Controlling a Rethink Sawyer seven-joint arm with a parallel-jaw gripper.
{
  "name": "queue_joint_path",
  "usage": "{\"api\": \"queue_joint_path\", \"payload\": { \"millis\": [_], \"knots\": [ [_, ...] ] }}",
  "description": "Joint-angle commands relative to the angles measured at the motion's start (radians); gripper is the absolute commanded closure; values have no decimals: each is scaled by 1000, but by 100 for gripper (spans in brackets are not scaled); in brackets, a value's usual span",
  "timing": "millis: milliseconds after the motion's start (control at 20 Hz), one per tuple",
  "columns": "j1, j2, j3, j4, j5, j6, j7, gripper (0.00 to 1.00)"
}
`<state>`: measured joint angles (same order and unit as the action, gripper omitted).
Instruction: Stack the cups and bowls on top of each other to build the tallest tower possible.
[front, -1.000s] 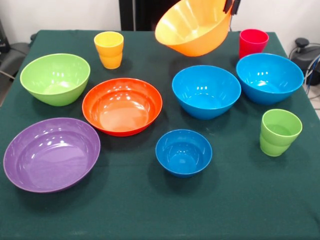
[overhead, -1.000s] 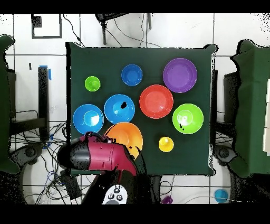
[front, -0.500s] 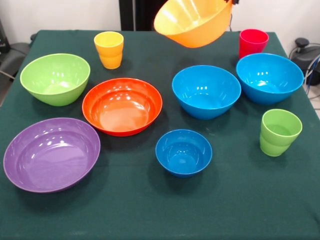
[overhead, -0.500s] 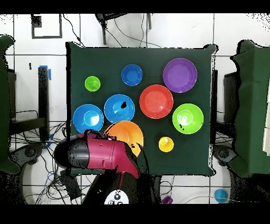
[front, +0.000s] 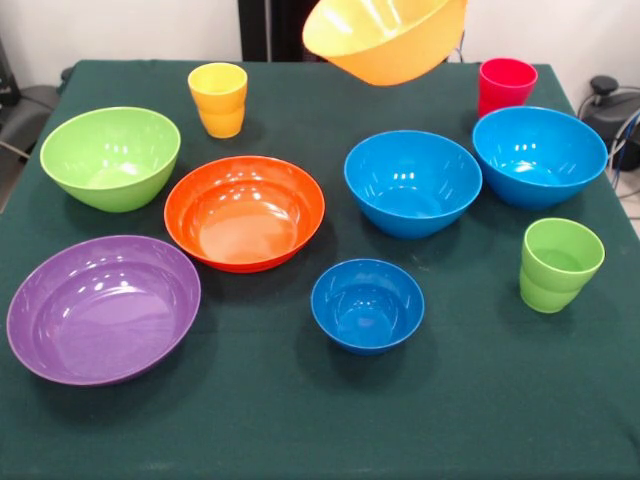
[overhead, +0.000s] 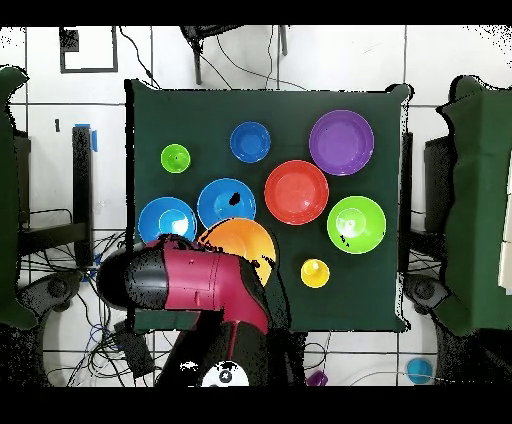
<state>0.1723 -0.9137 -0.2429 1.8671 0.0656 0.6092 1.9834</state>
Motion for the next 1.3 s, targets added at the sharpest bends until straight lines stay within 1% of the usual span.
{"api": "queue_joint_path", "payload": {
  "millis": [50,250,400,750,1200,1300],
  "knots": [
    [-71,22,92,-107,-76,128,-62,100],
    [-93,31,109,-148,-96,157,-78,100],
    [-105,36,122,-162,-106,157,-85,100],
    [-143,44,153,-226,-134,214,-119,100],
    [-197,68,204,-247,-156,201,-134,100],
    [-212,82,215,-267,-165,207,-140,100]
  ]
}}
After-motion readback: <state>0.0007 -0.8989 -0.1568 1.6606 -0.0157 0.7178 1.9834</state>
